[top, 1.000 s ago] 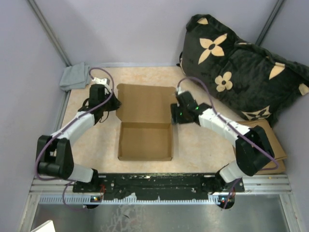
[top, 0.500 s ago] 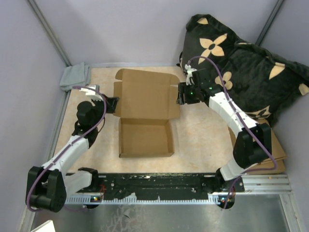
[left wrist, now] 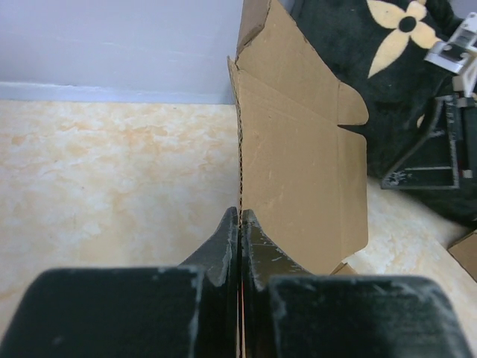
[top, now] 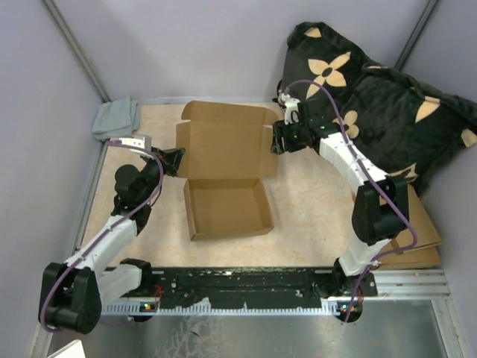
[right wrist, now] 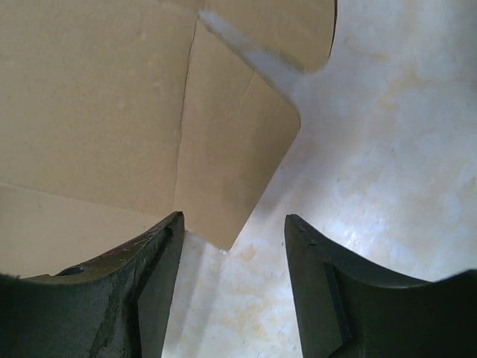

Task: Fold the paper box

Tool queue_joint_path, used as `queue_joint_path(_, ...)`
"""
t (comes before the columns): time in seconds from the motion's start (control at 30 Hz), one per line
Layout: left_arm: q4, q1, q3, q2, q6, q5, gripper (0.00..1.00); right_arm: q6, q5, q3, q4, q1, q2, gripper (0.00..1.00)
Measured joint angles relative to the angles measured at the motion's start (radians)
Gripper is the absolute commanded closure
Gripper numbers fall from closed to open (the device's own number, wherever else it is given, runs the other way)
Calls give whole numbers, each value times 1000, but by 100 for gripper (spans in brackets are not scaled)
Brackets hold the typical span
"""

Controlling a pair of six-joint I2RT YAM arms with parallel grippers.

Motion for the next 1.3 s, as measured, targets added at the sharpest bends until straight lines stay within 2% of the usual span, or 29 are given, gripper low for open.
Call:
queue_joint_path(0.3,44,-5,-5,-3,7,34,100,-77,-98,72,57,-40,138,44)
queue_joint_path(0.4,53,-5,-9,-3,9,39,100,-93,-128,92,68,-42,164,47)
queue_joint_path(0.47,56,-5,-11,-3,11,41,100,-102,-169,98,72,-45,172,52)
queue_joint_path(0.63,61,-5,-11,-3,22,42,100,-100,-303,110,77,-49,175,83)
queue_joint_path(0.8,60,-5,-11,-2,26,42,99,-34,-337,99,93,-46,169,94)
queue_joint_path(0.87,59,-5,-11,1,27,42,88,-8,-307,64,115,-36,146,96)
queue_joint_path(0.9,53,-5,-10,3,30,42,78,-1,-283,42,124,-31,127,96)
queue_joint_path(1.03,-16,-6,20,2,51,35,52,12,-126,-50,146,35,9,97)
queue_joint_path(1.1,-84,-6,58,-3,66,17,47,10,-34,-99,171,79,-63,97)
queue_joint_path(1.2,-216,-6,131,-23,94,-33,46,-1,96,-189,221,132,-174,98)
queue_joint_path(1.3,-366,-6,244,-32,137,-92,46,-12,190,-272,276,133,-251,98)
